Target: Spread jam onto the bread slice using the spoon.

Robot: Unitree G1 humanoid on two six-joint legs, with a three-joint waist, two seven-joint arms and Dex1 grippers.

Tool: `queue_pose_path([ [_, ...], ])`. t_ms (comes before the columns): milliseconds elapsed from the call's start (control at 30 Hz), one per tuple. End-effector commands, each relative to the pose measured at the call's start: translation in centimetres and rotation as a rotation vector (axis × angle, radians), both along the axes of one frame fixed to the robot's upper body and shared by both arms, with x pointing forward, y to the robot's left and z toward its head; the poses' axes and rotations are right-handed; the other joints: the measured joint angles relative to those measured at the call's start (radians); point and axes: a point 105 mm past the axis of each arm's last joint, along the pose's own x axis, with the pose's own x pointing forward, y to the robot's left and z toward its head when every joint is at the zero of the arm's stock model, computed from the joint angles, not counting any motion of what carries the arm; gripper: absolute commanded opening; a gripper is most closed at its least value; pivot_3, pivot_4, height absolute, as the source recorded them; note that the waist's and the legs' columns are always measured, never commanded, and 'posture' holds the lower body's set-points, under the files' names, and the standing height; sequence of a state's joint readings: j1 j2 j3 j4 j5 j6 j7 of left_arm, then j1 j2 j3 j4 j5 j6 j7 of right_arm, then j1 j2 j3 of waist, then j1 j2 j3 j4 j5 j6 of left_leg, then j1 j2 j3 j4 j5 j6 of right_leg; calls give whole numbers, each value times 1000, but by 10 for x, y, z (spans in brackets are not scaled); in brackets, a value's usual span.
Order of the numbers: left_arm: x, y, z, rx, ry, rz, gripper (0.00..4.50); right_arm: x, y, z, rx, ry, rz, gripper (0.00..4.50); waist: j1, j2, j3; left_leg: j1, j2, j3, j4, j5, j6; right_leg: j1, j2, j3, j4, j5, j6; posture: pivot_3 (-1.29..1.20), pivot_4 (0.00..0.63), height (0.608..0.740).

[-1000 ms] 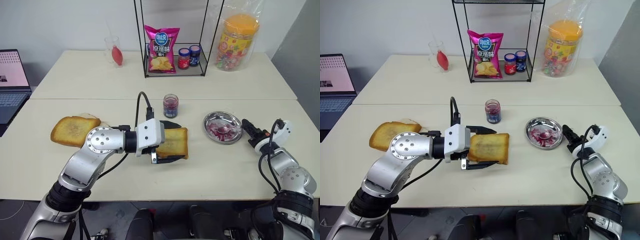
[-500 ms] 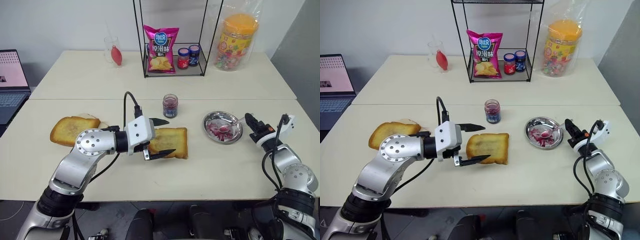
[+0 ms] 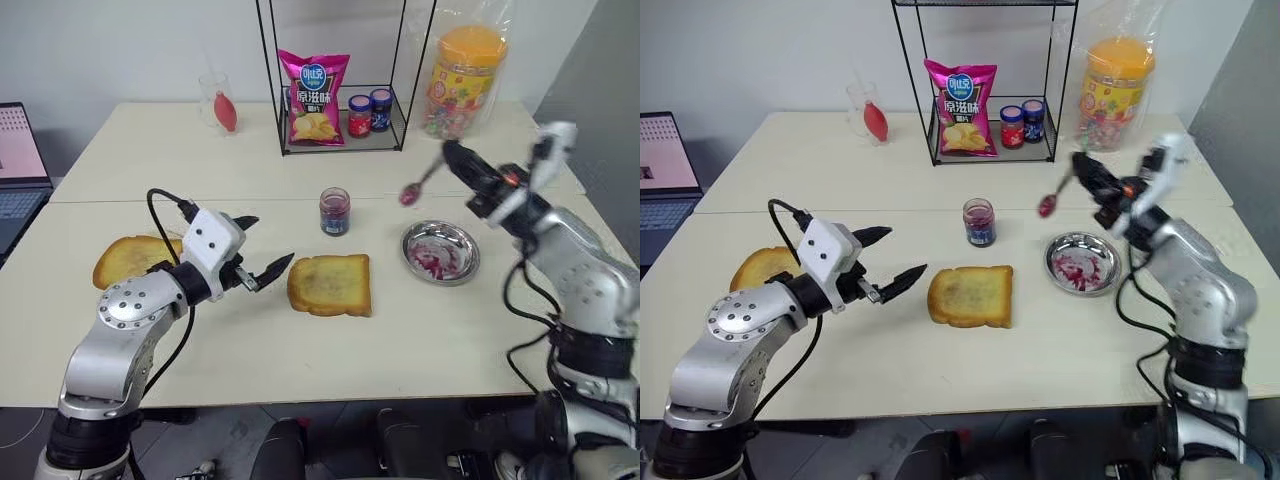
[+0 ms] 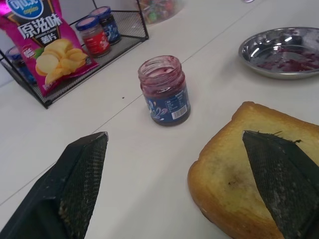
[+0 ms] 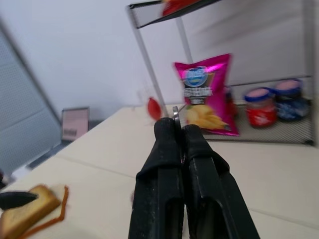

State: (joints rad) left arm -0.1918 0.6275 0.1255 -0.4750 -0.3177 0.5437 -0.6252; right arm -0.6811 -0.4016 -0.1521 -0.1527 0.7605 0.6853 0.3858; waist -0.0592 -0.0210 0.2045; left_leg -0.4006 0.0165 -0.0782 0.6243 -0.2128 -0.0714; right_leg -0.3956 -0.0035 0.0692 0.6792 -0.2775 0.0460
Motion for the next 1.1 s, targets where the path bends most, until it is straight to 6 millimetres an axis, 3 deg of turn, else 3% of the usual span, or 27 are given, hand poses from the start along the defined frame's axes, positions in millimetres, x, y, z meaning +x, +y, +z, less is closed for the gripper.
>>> queue_pose_path([
  [33, -5, 1, 13, -51, -36, 23, 4500, 9, 27, 17, -29, -90, 74, 71, 3, 0, 0, -1, 0, 0, 0, 0, 0, 0, 0, 0, 0, 0, 0, 0, 150, 740],
  [167, -8, 0, 11, -67, -31, 35, 4500, 26, 53, 19, -74, -131, 100, 71, 5, -1, 0, -2, 0, 0, 0, 0, 0, -2, -1, 0, -1, 1, -2, 0, 150, 740],
  [267, -9, -1, 10, -76, -29, 42, 4500, 34, 61, 19, -99, -154, 103, 71, 5, -1, 0, -3, 0, 0, 0, 0, 0, -4, -1, 0, 0, 2, -4, 0, 150, 740],
  [433, -8, -3, 12, -96, -28, 48, 4500, 51, 77, 4, -170, -167, 114, 71, 3, -1, 0, -3, 0, 0, 0, 0, 0, -4, -1, 0, 1, 3, -4, 0, 150, 740],
  [833, -7, -2, 14, -110, -23, 60, 4500, 67, 90, -26, -306, -215, 91, 71, 2, -1, 0, -5, 0, 0, 0, 0, 0, -7, -1, 0, 2, 4, -5, 0, 150, 740],
  [1100, -5, 3, 10, -112, 4, 75, 4500, 71, 95, -47, -319, -80, 118, 71, 2, -1, 0, -6, 0, 0, 0, 0, 0, -8, 0, 0, 2, 4, -5, 0, 150, 740],
])
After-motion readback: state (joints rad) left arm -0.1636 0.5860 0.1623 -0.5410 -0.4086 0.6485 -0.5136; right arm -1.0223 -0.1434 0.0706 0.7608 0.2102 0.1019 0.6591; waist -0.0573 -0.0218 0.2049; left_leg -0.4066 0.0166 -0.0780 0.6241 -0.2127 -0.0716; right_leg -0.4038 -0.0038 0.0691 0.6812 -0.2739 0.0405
